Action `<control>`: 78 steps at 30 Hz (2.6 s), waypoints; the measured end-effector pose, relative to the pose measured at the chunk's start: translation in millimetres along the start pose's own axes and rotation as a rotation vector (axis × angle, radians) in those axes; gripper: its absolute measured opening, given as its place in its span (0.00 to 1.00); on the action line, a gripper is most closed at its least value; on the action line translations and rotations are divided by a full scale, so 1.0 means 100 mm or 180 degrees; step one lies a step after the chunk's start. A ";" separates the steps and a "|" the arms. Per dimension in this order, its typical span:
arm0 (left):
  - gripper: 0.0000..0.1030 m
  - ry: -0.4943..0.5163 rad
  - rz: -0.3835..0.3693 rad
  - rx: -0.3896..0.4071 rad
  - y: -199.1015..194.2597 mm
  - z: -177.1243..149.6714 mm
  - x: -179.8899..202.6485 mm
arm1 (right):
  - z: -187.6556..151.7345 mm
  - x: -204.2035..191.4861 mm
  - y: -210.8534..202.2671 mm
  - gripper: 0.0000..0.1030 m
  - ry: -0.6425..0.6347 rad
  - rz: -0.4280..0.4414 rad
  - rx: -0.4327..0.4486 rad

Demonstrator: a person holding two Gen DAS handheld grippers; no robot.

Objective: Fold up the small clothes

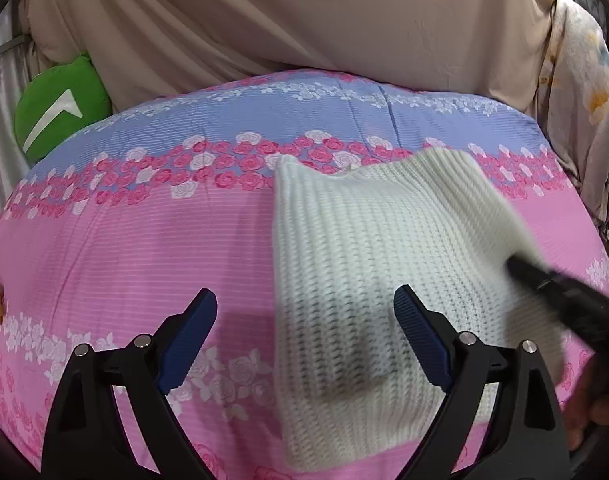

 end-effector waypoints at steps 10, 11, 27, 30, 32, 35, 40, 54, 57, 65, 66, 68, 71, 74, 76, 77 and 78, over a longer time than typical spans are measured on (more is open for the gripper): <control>0.87 0.0015 0.0030 -0.0154 0.27 -0.07 0.09 | -0.09 0.25 0.06 0.25 0.0092 -0.0183 0.0042; 0.87 0.0012 0.0042 -0.0150 0.26 -0.07 0.09 | -0.06 0.15 -0.13 0.21 0.0042 -0.0120 0.0160; 0.85 -0.0027 0.0025 -0.0042 -0.13 -0.29 0.04 | -0.75 0.08 -0.54 0.09 -0.0266 -0.0231 0.0012; 0.86 0.0055 0.0115 0.0102 -0.29 -0.23 0.09 | -0.80 0.09 -0.45 0.09 -0.0300 -0.0212 -0.0075; 0.86 0.0104 0.0068 -0.0079 -0.14 -0.34 0.16 | -0.94 0.26 -0.15 0.08 -0.0293 -0.0408 -0.0342; 0.87 0.0098 0.0052 -0.0220 0.02 -0.48 0.18 | -0.87 0.17 -0.31 0.10 -0.0235 -0.0291 -0.0214; 0.88 0.0063 0.0044 -0.0215 0.02 -0.48 0.17 | -0.58 -0.03 -0.55 0.32 -0.0312 -0.0125 0.0122; 0.88 0.0053 0.0031 -0.0233 0.05 -0.46 0.22 | -0.72 0.43 0.02 0.08 0.0017 -0.0139 -0.0145; 0.87 0.0016 -0.0014 -0.0210 -0.02 -0.44 0.21 | -0.62 0.37 -0.24 0.14 0.0158 -0.0049 -0.0047; 0.92 -0.0482 -0.0671 -0.0303 0.14 -0.22 0.08 | -0.46 0.49 -0.27 0.64 0.0194 -0.0192 -0.0037; 0.92 -0.0525 -0.0703 -0.0378 0.23 -0.24 0.07 | -0.48 0.50 -0.20 0.64 0.0221 -0.0162 -0.0110; 0.92 -0.0623 -0.0896 -0.0492 0.39 -0.28 0.10 | -0.56 0.50 -0.03 0.64 0.0327 -0.0056 -0.0281; 0.94 -0.0750 -0.1031 -0.0542 0.51 -0.30 0.15 | -0.61 0.47 0.16 0.74 0.0456 0.0069 -0.0373; 0.95 -0.0725 -0.1027 -0.0526 0.56 -0.26 0.21 | -0.60 0.46 0.27 0.79 0.0511 0.0134 -0.0399; 0.95 -0.0685 -0.1003 -0.0503 0.58 -0.22 0.25 | -0.59 0.45 0.31 0.79 0.0545 0.0194 -0.0391; 0.96 -0.0652 -0.0965 -0.0495 0.60 -0.21 0.27 | -0.57 0.45 0.32 0.79 0.0526 0.0198 -0.0387; 0.96 -0.0635 -0.0928 -0.0483 0.61 -0.19 0.28 | -0.56 0.44 0.34 0.79 0.0508 0.0200 -0.0384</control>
Point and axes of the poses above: each gripper's, at about its wrist camera, not at the fingertips, and y roughly the way its jaws point, x to its right, z to its top, the point moved 10 cm from there along y, roughly the way its jaws point, and after that the axes turned 8 degrees about y, right-handed, at the moved point
